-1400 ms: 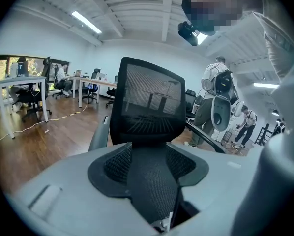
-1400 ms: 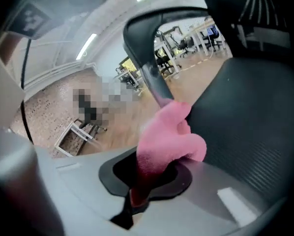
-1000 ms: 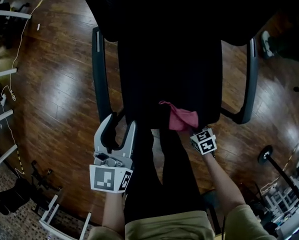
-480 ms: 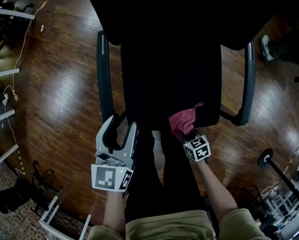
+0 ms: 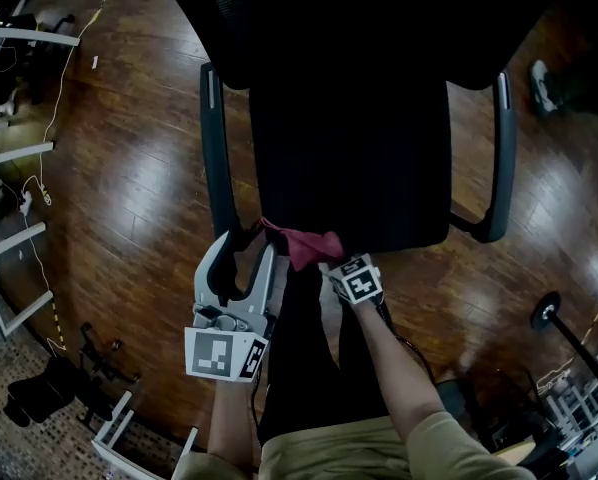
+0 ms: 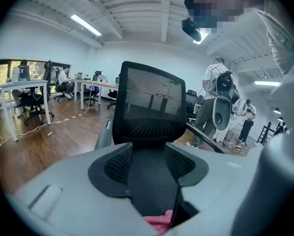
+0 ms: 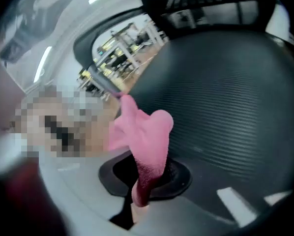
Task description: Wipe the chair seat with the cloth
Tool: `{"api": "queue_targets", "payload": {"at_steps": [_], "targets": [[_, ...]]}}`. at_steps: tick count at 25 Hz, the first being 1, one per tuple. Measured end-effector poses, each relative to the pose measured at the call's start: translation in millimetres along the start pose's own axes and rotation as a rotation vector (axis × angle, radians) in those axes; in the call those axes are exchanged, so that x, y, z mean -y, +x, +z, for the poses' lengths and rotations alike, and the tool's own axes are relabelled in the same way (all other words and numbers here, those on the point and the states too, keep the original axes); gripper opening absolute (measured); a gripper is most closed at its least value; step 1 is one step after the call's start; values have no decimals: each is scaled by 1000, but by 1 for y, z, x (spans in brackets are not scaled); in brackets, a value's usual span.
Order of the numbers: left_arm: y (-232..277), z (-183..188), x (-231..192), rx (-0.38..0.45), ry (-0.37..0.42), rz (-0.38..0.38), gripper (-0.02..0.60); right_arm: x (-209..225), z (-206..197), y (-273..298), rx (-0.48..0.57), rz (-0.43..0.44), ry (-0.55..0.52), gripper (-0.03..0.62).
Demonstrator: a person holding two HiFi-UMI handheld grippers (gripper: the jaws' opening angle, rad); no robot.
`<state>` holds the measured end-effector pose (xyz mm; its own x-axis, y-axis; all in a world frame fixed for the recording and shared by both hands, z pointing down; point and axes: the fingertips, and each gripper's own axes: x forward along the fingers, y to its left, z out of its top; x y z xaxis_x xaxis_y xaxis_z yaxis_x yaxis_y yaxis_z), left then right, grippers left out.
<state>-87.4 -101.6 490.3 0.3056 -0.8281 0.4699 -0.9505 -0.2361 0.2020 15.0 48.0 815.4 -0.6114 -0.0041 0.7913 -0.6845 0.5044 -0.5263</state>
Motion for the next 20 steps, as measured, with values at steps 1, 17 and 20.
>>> {"api": "queue_targets", "payload": {"at_steps": [1,17,20], "targets": [[2,0,3,5,-5,-4,199,35,-9,-31,38,-73,69,17],[-27,13,34,4,32,-55,198,134,-50,-198,309,33,511,15],[-47,38,42,58,35,-63,195,68,-5,-211,403,107,412,15]]}}
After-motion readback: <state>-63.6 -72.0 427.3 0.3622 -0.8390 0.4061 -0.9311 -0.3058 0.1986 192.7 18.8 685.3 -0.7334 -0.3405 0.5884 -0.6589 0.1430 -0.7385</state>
